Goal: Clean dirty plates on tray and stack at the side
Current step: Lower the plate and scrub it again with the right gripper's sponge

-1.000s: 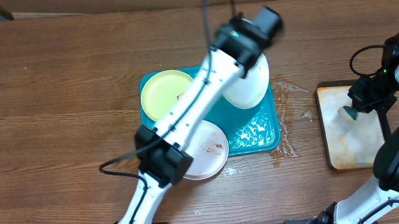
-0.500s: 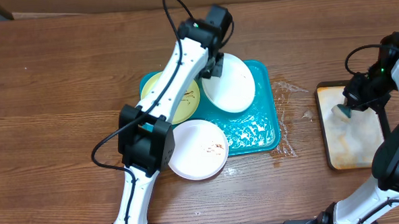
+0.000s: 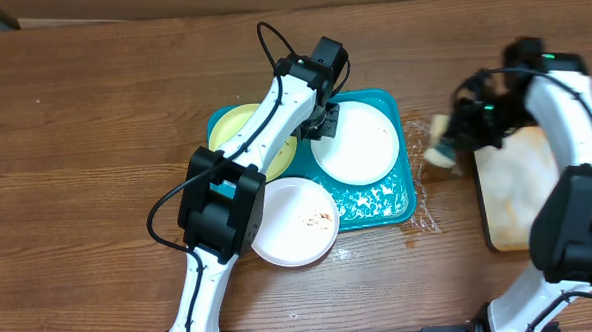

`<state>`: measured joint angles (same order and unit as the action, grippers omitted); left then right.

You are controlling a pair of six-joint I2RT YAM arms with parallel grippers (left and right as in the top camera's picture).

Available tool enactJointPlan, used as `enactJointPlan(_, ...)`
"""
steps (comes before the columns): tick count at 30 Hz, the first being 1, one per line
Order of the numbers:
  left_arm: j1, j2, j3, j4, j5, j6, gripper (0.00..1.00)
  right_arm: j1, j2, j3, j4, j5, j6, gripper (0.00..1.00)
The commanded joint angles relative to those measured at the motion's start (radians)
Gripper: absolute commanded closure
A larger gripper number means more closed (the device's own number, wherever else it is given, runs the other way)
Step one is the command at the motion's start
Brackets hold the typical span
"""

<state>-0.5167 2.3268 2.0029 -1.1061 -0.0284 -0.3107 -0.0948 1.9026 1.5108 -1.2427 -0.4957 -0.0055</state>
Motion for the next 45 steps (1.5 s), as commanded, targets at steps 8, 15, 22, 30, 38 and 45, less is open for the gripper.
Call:
enactJointPlan(8, 0.001, 0.002, -0.005, 0.007, 0.008, 0.016, 0.96, 0.319, 0.013, 0.011, 0.219, -0.159, 0.063, 0.96)
enactJointPlan(15, 0.001, 0.002, -0.005, 0.006, 0.008, 0.018, 0.96, 0.35, 0.141, 0.011, 0.296, -0.187, 0.109, 0.96)
enactJointPlan(22, 0.0, 0.002, -0.005, 0.006, 0.008, 0.019, 0.96, 0.35, 0.17, 0.01, 0.402, -0.19, 0.161, 0.96)
enactJointPlan(30, -0.002, 0.002, -0.005, 0.001, 0.011, 0.019, 0.96, 0.35, 0.192, 0.004, 0.512, -0.186, 0.245, 0.96)
enactJointPlan(38, -0.002, 0.002, -0.005, -0.004, 0.011, 0.019, 0.96, 0.353, 0.258, -0.034, 0.573, -0.179, 0.296, 0.96)
enactJointPlan(45, -0.002, 0.002, -0.005, -0.011, 0.011, 0.016, 0.96, 0.353, 0.277, -0.037, 0.61, -0.071, 0.338, 0.96)
